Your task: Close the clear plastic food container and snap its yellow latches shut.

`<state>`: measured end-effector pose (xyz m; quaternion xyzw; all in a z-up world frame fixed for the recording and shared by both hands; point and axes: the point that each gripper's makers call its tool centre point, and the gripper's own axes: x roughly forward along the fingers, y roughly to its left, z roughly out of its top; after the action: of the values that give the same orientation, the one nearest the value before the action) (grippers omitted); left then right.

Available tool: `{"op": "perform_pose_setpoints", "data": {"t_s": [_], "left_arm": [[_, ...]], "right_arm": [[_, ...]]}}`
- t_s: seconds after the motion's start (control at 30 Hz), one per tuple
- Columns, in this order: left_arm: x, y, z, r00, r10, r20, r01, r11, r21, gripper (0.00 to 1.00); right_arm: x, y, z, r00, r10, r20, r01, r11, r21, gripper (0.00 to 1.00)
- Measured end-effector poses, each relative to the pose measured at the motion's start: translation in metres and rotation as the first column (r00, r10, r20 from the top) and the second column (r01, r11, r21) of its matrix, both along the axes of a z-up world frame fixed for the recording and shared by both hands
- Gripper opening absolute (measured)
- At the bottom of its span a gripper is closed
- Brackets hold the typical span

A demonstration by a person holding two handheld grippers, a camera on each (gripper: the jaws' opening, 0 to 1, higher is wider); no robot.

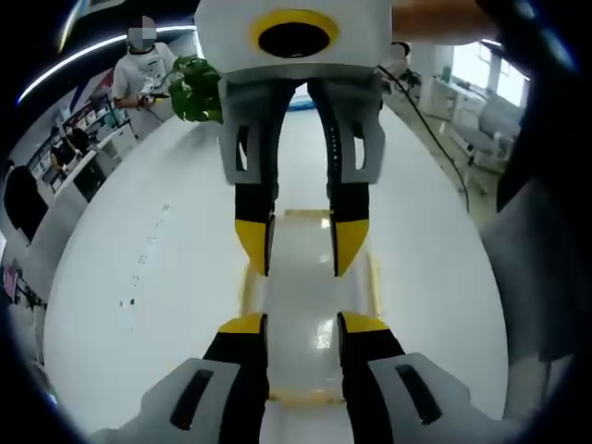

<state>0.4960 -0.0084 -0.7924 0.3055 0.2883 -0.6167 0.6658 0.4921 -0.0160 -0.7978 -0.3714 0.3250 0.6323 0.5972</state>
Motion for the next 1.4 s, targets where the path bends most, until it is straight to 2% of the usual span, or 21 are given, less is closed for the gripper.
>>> {"op": "perform_pose_setpoints", "data": {"t_s": [0.13, 0.23, 0.37, 0.43, 0.63, 0.97, 1.33, 1.4], "left_arm": [[-0.014, -0.012, -0.005, 0.999, -0.046, 0.008, 0.045, 0.999, 0.013, 0.26], [-0.019, -0.013, -0.007, 0.998, -0.062, 0.01, 0.061, 0.998, 0.02, 0.26], [-0.021, -0.009, -0.01, 0.998, -0.052, 0.019, 0.051, 0.998, 0.037, 0.27], [-0.025, -0.009, -0.006, 0.999, -0.045, 0.01, 0.045, 0.999, 0.012, 0.26], [-0.031, -0.011, -0.002, 0.999, -0.036, 0.018, 0.036, 0.999, -0.004, 0.27], [-0.036, -0.009, -0.007, 1.0, -0.013, 0.029, 0.013, 1.0, 0.0, 0.27], [-0.046, -0.008, -0.014, 0.997, 0.0, 0.082, -0.002, 1.0, 0.027, 0.33], [-0.047, -0.008, -0.016, 0.991, -0.023, 0.133, 0.017, 0.999, 0.049, 0.34]], "right_arm": [[0.0, 0.001, -0.001, 1.0, 0.003, -0.002, -0.003, 1.0, -0.009, 0.28], [0.002, 0.002, 0.0, 1.0, 0.005, 0.001, -0.005, 1.0, -0.009, 0.31], [0.006, 0.004, -0.001, 1.0, -0.004, 0.003, 0.004, 1.0, -0.011, 0.34], [0.006, 0.006, -0.001, 1.0, 0.006, 0.009, -0.006, 1.0, -0.013, 0.35], [0.01, 0.009, 0.001, 1.0, 0.006, 0.011, -0.006, 1.0, -0.013, 0.35], [0.013, 0.01, -0.003, 1.0, 0.019, 0.002, -0.018, 0.999, -0.032, 0.37], [0.019, 0.007, -0.013, 0.998, 0.004, -0.058, -0.007, 0.999, -0.049, 0.43], [0.02, 0.007, -0.015, 0.997, 0.0, -0.074, -0.004, 0.998, -0.056, 0.44]]}}
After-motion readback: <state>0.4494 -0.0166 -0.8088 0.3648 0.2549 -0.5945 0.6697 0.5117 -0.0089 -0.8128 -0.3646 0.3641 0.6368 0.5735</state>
